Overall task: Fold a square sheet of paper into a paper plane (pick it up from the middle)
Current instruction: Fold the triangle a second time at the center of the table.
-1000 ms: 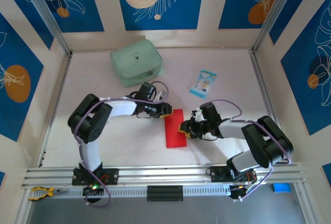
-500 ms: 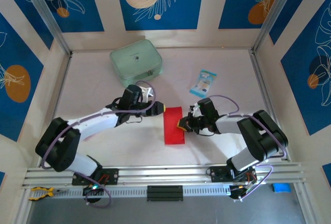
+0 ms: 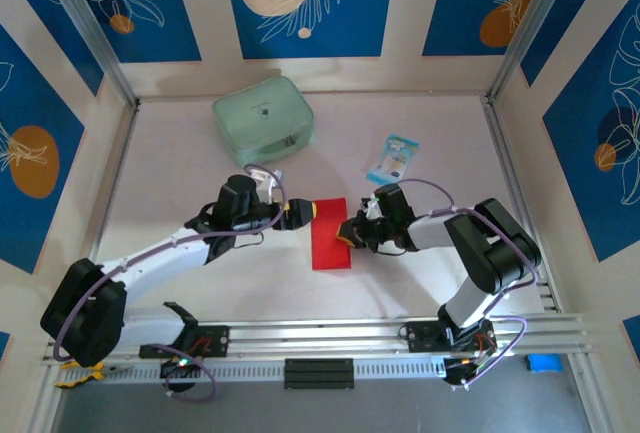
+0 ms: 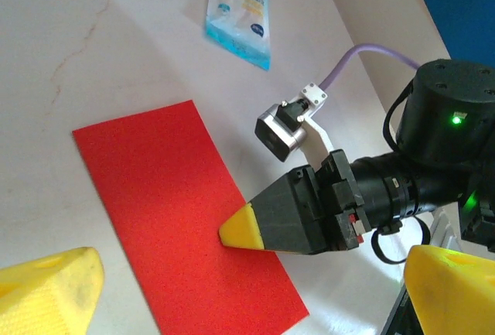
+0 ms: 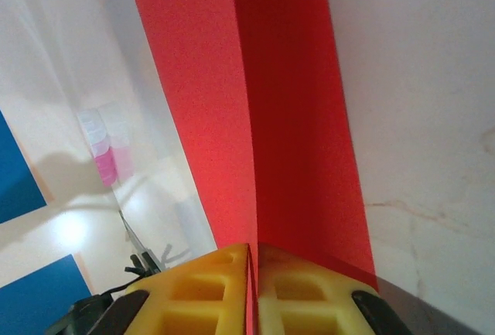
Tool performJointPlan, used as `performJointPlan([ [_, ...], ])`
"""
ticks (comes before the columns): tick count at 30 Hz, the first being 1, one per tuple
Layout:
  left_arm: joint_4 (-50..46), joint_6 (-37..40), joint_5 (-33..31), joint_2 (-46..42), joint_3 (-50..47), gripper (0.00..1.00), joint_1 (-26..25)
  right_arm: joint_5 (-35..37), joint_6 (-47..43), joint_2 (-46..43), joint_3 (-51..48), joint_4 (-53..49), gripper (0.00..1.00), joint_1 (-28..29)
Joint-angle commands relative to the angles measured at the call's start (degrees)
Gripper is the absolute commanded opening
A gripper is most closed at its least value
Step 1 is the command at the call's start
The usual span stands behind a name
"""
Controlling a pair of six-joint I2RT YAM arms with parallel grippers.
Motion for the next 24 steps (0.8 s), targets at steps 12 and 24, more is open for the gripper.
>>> performJointPlan([
  [12, 5.45, 3.94, 14.1, 4.22, 1.61, 0.91, 0.52, -1.85, -3.73, -3.15, 1.53, -7.31, 0.21, -2.1],
  [24, -7.72, 15.81, -0.97, 7.95, 5.65, 0.62, -11.17, -5.96, -5.76, -1.55, 2.53, -6.43, 0.18, -2.93],
])
